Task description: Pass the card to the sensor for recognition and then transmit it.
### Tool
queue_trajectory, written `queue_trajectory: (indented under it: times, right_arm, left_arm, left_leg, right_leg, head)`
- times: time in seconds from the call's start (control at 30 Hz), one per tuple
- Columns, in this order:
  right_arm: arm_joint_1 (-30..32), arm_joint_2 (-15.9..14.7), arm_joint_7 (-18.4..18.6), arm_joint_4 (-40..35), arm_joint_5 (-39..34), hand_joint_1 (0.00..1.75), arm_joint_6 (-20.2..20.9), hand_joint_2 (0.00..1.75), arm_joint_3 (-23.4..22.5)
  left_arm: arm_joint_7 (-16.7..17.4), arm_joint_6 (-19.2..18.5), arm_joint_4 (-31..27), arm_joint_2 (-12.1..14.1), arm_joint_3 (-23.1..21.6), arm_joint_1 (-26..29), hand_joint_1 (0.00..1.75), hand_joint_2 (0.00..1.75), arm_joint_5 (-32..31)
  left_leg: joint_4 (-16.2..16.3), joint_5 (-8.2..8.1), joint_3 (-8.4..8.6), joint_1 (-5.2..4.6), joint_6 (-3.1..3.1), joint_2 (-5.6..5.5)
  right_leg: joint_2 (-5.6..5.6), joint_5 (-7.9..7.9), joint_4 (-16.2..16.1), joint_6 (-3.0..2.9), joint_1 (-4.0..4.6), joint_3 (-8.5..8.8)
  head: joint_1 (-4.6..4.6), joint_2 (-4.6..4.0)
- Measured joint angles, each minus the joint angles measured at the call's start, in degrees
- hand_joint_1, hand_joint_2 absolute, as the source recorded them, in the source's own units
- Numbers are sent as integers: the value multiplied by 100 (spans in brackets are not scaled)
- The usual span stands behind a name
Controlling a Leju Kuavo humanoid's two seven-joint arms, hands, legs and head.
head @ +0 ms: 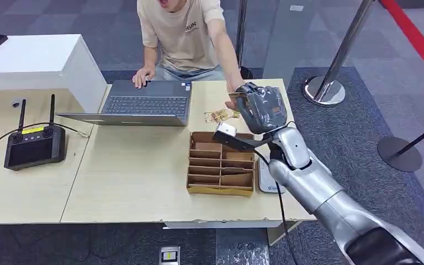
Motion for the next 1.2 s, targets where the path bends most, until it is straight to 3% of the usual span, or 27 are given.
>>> queue_trajectory:
  times: [0.13,0.17,0.2,0.27,0.3,0.57,0.6,0.83,0.87,1.03,1.2]
  right_arm:
    - [-8,85,-52,122,20,175,-7,175,15]
    - [-8,100,-59,155,28,162,-9,175,22]
    - [-7,111,-68,177,28,91,-7,175,28]
    - [-1,138,-103,238,-7,21,-9,175,33]
    - [10,153,-124,269,-35,0,-9,175,31]
    - [202,197,-304,347,-383,0,-17,175,-81]
    - [238,197,-306,345,-483,0,-17,0,-98]
    - [652,140,-424,-122,-939,0,-28,0,-387]
    - [746,118,-424,-240,-1040,0,-28,175,-428]
    - [1256,-44,-422,-924,-1569,0,-22,175,-616]
    - [1771,-210,-367,-1552,-1534,0,114,175,-700]
  left_arm:
    - [-11,0,0,2,-7,0,0,0,4]
    - [-11,0,0,2,-9,0,0,0,4]
    - [-11,0,0,2,-11,0,0,0,4]
    - [-11,4,0,2,-15,0,0,0,0]
    - [-11,9,0,2,-17,0,0,0,-2]
    - [17,68,2,7,-24,2,0,0,-24]
    - [28,70,2,9,-24,5,0,0,-31]
    - [39,105,2,20,-26,14,0,0,-20]
    - [39,109,2,22,-26,14,0,0,4]
    - [50,181,4,24,-26,20,0,0,111]
    - [61,212,4,24,-26,24,0,0,177]
  left_leg:
    - [0,0,-1,0,0,-1]
    - [0,0,-1,0,0,0]
    - [0,0,-1,0,0,0]
    - [0,0,-2,0,0,1]
    - [0,-1,-2,0,0,1]
    - [1,0,2,1,0,1]
    - [0,0,2,0,0,1]
    - [2,-1,3,1,0,1]
    - [2,-1,3,1,0,1]
    - [2,-3,3,0,2,2]
    - [2,-3,4,0,2,2]
  right_leg:
    - [0,0,0,0,0,-1]
    - [0,0,0,0,0,-1]
    - [0,0,0,0,0,-1]
    - [0,0,0,0,0,-3]
    - [0,0,0,0,0,-3]
    - [1,0,0,0,0,-1]
    - [1,0,0,0,0,-1]
    - [1,0,-1,0,-1,-2]
    - [1,0,-1,0,-1,-1]
    - [1,-1,-2,1,-1,-2]
    - [1,-1,-2,1,-1,-1]
  head:
    - [0,-2]
    - [2,0]
    - [0,0]
    - [0,0]
    - [0,0]
    - [2,0]
    - [0,0]
    - [0,0]
    - [4,0]
    - [0,0]
    - [2,0]
